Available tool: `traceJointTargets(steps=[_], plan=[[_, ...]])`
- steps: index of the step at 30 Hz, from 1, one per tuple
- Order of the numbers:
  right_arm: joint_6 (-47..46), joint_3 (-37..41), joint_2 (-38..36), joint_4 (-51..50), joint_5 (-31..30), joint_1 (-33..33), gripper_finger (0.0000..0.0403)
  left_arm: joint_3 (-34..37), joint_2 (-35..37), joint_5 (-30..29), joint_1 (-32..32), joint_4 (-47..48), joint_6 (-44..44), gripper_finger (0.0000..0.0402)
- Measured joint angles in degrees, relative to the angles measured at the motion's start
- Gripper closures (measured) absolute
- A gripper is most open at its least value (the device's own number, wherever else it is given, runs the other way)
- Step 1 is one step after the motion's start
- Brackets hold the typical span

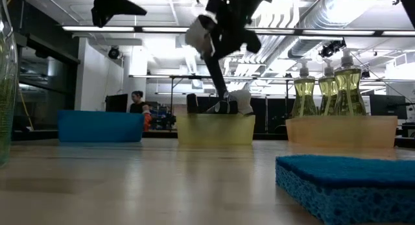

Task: Pick & Place Kitchen Sink Supplies
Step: Put the black dishwashing brush into the yellow bin

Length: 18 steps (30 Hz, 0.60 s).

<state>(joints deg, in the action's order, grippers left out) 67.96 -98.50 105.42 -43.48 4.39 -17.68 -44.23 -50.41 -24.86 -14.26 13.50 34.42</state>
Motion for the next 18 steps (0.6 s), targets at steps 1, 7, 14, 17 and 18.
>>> traceJointTargets(steps=[1,7,14,17,18], plan=[[1.7,0.0,0.7,-0.3,0.2,-0.3,0.0273,0.0,0.0,0.0,0.0,0.9,0.2,0.0191],[13.0,0.0,4.9,-1.0,-1.8,-2.7,0.0273,0.0,0.0,0.2,0.0,5.3,0.6,0.0191],[18.0,0.0,7.1,-3.1,-3.5,-4.9,0.0273,0.0,0.0,0.4,0.0,8.3,1.9,0.0191],[18.3,0.0,7.2,-4.4,-1.3,-5.7,0.0273,0.0,0.0,0.4,0.0,8.7,1.9,0.0191],[18.5,0.0,7.2,-4.2,-0.8,-5.9,0.0273,0.0,0.0,0.4,0.0,8.9,1.9,0.0191]])
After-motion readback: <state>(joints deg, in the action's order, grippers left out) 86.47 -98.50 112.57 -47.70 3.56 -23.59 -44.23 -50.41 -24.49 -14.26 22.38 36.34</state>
